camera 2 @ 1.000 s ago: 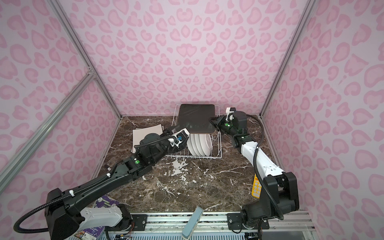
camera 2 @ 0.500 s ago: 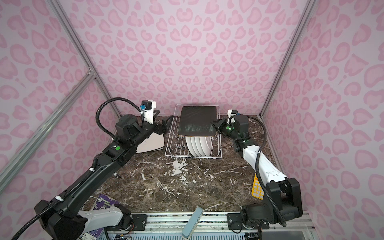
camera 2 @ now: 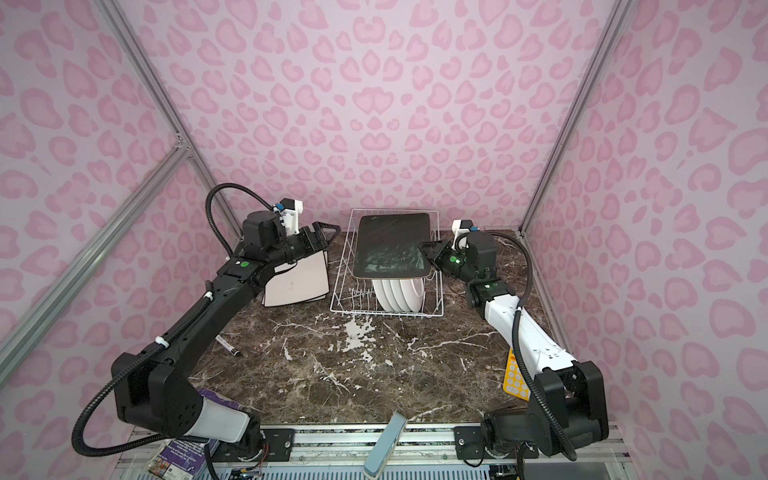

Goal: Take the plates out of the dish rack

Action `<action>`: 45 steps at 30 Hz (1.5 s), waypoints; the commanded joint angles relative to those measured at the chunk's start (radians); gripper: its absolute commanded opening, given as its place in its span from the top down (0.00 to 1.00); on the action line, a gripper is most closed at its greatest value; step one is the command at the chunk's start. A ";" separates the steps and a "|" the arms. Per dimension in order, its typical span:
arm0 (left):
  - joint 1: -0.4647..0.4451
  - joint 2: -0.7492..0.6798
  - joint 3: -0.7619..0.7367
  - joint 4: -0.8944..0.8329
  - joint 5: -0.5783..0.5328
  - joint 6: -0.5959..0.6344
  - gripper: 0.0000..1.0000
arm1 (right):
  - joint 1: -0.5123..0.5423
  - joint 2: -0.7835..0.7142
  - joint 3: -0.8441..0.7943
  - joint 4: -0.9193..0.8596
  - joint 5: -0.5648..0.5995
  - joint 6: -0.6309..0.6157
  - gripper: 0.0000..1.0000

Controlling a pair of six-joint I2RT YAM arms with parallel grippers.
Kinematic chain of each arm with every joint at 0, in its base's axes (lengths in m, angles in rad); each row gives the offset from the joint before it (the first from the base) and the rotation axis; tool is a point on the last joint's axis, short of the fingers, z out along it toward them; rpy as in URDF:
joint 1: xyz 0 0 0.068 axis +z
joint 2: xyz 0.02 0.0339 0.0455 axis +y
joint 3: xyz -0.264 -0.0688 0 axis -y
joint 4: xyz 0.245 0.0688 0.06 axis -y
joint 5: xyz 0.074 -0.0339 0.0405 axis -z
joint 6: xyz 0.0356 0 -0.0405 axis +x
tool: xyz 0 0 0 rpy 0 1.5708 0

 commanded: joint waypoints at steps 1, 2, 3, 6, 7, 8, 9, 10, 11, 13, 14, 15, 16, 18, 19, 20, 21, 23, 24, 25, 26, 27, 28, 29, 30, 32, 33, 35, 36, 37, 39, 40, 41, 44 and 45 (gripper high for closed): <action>0.001 0.044 0.040 0.012 0.143 -0.064 0.14 | 0.006 0.010 0.003 0.171 -0.034 0.011 1.00; 0.002 0.057 0.047 0.008 0.161 -0.068 0.14 | 0.008 0.013 0.003 0.175 -0.036 0.012 1.00; 0.002 0.070 0.053 0.003 0.176 -0.074 0.14 | 0.012 0.017 0.004 0.181 -0.038 0.012 1.00; 0.000 0.106 0.058 0.003 0.218 -0.086 0.15 | 0.018 0.026 0.007 0.194 -0.043 0.008 1.00; 0.001 0.117 0.058 0.004 0.230 -0.091 0.16 | 0.021 0.031 0.007 0.200 -0.044 0.009 1.00; -0.001 0.126 0.060 0.004 0.241 -0.097 0.17 | 0.023 0.035 0.006 0.204 -0.044 0.010 1.00; -0.003 0.135 0.060 0.004 0.251 -0.101 0.17 | 0.025 0.039 0.007 0.210 -0.047 0.013 1.00; -0.004 0.142 0.059 0.005 0.258 -0.107 0.17 | 0.027 0.043 0.007 0.217 -0.049 0.016 1.00; -0.004 0.149 0.058 0.008 0.262 -0.109 0.17 | 0.029 0.046 0.007 0.226 -0.052 0.018 1.00; -0.007 0.161 0.060 0.014 0.272 -0.113 0.17 | 0.032 0.056 0.006 0.243 -0.054 0.030 1.00; -0.011 0.164 0.061 0.018 0.278 -0.115 0.18 | 0.034 0.062 0.007 0.250 -0.056 0.034 1.00; -0.013 0.168 0.061 0.023 0.284 -0.121 0.18 | 0.036 0.068 0.007 0.258 -0.059 0.040 1.00; -0.015 0.173 0.064 0.026 0.292 -0.124 0.19 | 0.039 0.071 0.006 0.265 -0.063 0.045 1.00; -0.021 0.179 0.069 0.031 0.305 -0.126 0.20 | 0.043 0.078 0.006 0.278 -0.066 0.046 1.00; -0.025 0.184 0.070 0.031 0.309 -0.125 0.21 | 0.044 0.079 0.006 0.280 -0.064 0.046 1.00; -0.028 0.186 0.071 0.033 0.312 -0.127 0.22 | 0.046 0.082 0.006 0.281 -0.064 0.046 1.00; -0.033 0.191 0.071 0.036 0.319 -0.128 0.23 | 0.047 0.084 0.006 0.284 -0.061 0.048 1.00; -0.039 0.197 0.068 0.042 0.332 -0.134 0.28 | 0.049 0.086 0.007 0.287 -0.060 0.051 1.00; -0.042 0.197 0.066 0.050 0.342 -0.139 0.31 | 0.050 0.088 0.006 0.286 -0.060 0.052 1.00; -0.045 0.198 0.066 0.052 0.347 -0.139 0.34 | 0.050 0.089 0.008 0.286 -0.060 0.052 1.00; -0.047 0.199 0.066 0.053 0.349 -0.138 0.36 | 0.050 0.090 0.009 0.285 -0.060 0.052 1.00; -0.048 0.198 0.066 0.054 0.352 -0.137 0.39 | 0.050 0.090 0.006 0.285 -0.061 0.054 1.00; -0.049 0.197 0.066 0.055 0.356 -0.137 0.41 | 0.050 0.090 0.003 0.286 -0.060 0.055 1.00; -0.050 0.196 0.065 0.055 0.357 -0.137 0.43 | 0.052 0.089 0.002 0.288 -0.058 0.056 1.00; -0.050 0.194 0.062 0.059 0.359 -0.139 0.46 | 0.053 0.087 -0.001 0.287 -0.059 0.056 1.00; -0.050 0.189 0.056 0.068 0.364 -0.143 0.50 | 0.053 0.085 -0.006 0.289 -0.058 0.053 1.00; -0.051 0.187 0.054 0.075 0.368 -0.147 0.53 | 0.054 0.082 -0.009 0.293 -0.054 0.050 1.00; -0.051 0.187 0.049 0.088 0.380 -0.157 0.61 | 0.057 0.077 -0.021 0.300 -0.047 0.049 1.00; -0.051 0.188 0.048 0.091 0.383 -0.161 0.62 | 0.059 0.075 -0.025 0.301 -0.045 0.049 1.00; -0.051 0.187 0.045 0.095 0.384 -0.164 0.62 | 0.060 0.075 -0.028 0.301 -0.044 0.049 1.00; -0.052 0.187 0.040 0.105 0.387 -0.173 0.68 | 0.060 0.076 -0.030 0.301 -0.047 0.047 1.00; -0.052 0.190 0.040 0.113 0.390 -0.177 0.71 | 0.060 0.078 -0.031 0.300 -0.049 0.049 1.00; -0.052 0.192 0.037 0.118 0.394 -0.181 0.74 | 0.060 0.079 -0.031 0.300 -0.051 0.051 1.00; -0.051 0.191 0.034 0.143 0.406 -0.203 0.84 | 0.059 0.081 -0.037 0.306 -0.057 0.058 1.00; -0.052 0.188 0.026 0.175 0.419 -0.222 0.86 | 0.059 0.080 -0.040 0.305 -0.055 0.053 1.00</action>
